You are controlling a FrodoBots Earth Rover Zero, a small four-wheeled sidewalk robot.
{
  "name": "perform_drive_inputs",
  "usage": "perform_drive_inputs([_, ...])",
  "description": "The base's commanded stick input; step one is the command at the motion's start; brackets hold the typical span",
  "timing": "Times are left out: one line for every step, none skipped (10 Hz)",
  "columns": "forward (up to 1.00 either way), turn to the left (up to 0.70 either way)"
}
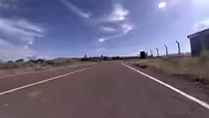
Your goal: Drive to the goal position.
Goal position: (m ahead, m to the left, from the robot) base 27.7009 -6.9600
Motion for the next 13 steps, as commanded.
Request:
perform_drive_inputs([1.0, 0.0])
perform_drive_inputs([1.0, 0.0])
perform_drive_inputs([1.0, 0.0])
perform_drive_inputs([1.0, 0.0])
perform_drive_inputs([1.0, 0.0])
perform_drive_inputs([1.0, 0.0])
perform_drive_inputs([1.0, 0.0])
perform_drive_inputs([1.0, 0.0])
perform_drive_inputs([1.0, 0.0])
perform_drive_inputs([1.0, 0.0])
perform_drive_inputs([1.0, 0.0])
perform_drive_inputs([1.0, 0.0])
perform_drive_inputs([1.0, 0.0])
